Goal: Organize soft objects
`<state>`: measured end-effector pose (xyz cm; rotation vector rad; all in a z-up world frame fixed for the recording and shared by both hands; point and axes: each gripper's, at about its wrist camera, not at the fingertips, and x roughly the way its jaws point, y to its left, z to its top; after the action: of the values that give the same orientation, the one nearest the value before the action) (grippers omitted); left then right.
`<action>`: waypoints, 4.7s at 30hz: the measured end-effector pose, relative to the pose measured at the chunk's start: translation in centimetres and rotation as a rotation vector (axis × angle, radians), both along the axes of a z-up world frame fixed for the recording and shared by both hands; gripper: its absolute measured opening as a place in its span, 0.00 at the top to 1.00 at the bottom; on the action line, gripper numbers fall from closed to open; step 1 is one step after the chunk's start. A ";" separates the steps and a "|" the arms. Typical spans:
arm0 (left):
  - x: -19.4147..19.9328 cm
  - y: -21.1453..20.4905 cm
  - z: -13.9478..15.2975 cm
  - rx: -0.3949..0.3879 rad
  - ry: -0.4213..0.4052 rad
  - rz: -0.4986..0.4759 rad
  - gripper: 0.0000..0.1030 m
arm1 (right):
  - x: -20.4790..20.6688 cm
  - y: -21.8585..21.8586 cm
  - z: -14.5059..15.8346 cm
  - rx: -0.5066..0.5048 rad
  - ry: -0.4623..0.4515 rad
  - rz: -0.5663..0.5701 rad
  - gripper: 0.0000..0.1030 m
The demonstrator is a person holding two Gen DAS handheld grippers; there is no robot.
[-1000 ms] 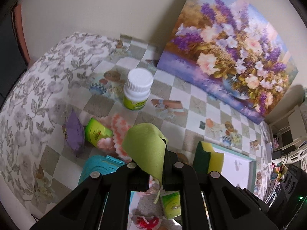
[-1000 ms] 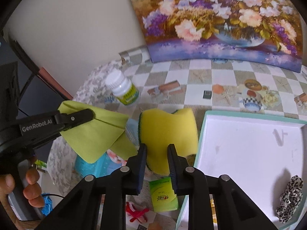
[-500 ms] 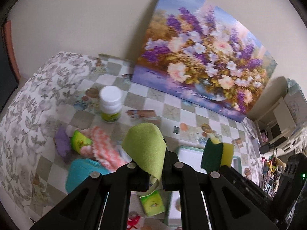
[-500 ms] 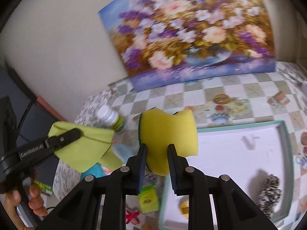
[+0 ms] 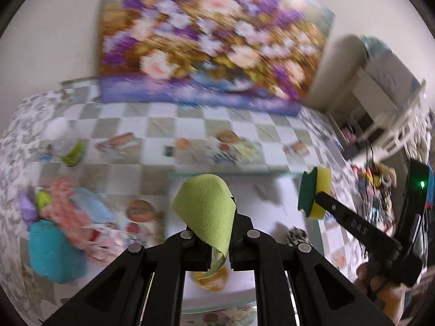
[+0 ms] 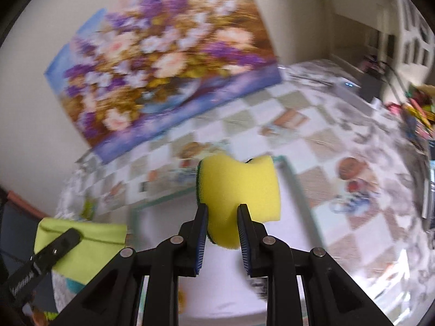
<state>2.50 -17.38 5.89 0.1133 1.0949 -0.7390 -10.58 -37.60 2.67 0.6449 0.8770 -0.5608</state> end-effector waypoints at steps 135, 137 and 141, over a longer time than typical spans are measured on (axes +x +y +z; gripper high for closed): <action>15.1 27.3 -10.2 0.091 0.168 0.742 0.22 | 20.1 23.4 -6.4 0.119 -0.031 0.562 0.38; 15.3 27.4 -10.4 0.095 0.169 0.748 0.22 | 20.3 24.0 -6.2 0.124 -0.036 0.581 0.41; 15.5 27.8 -11.2 0.104 0.191 0.759 0.30 | 20.6 25.8 -5.5 0.117 -0.043 0.640 0.46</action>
<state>18.01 10.39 -5.34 -0.2815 1.2410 -0.0088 10.05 -11.82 -2.79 0.4420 1.0178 0.0795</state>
